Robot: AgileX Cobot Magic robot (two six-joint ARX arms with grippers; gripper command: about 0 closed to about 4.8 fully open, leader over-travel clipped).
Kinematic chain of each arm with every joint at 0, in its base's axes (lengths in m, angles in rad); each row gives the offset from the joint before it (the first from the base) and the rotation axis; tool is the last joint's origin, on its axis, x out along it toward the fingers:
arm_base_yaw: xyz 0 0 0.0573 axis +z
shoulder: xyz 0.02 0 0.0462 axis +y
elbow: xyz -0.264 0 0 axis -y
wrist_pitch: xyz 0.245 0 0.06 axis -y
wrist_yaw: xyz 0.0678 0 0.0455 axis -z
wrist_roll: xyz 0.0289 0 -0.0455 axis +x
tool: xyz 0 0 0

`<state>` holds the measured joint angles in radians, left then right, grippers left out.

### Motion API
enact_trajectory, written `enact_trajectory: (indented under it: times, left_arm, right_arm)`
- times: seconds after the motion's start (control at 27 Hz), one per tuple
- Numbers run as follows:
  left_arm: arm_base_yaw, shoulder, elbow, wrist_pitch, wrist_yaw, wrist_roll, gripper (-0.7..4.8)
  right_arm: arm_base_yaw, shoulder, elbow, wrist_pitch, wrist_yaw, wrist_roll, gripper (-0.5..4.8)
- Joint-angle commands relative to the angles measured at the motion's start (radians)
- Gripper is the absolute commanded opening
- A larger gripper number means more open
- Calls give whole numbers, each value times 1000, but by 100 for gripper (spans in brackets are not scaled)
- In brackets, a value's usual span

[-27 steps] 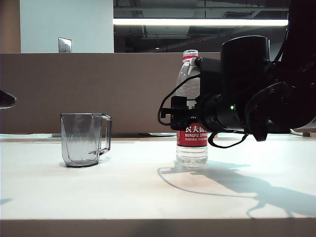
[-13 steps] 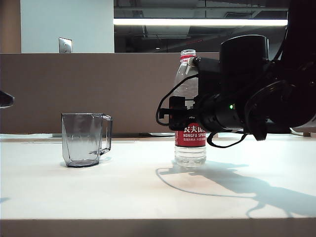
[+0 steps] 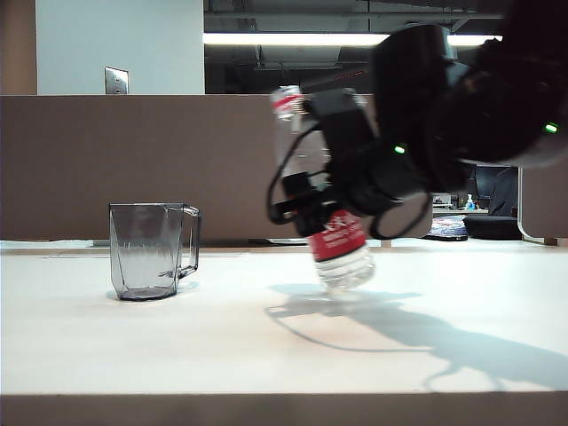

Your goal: Pick up the mineral water bottle on the table and pour water into the mug until it's half full.

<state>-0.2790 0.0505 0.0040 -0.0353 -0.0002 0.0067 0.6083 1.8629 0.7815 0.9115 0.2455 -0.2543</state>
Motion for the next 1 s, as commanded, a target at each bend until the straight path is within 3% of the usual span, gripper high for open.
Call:
enact_trajectory:
  times: [0.04,0.11,0.44,1.0]
  left_arm:
    - [7,-15,3,14,4,0,-5]
    - [7,-14,3,14,4,0,-5]
    - [6,-15,3,14,4,0,-5]
    - [6,-15,3,14,4,0,-5]
  right_arm:
    - [42,-13,110,-110,-12,-113,322]
    - [58,-9,197,-238,-13,-174,322]
    - [61,-8,364,-513,-13,-389,322]
    - [84,44,497,-649,51,-785,299]
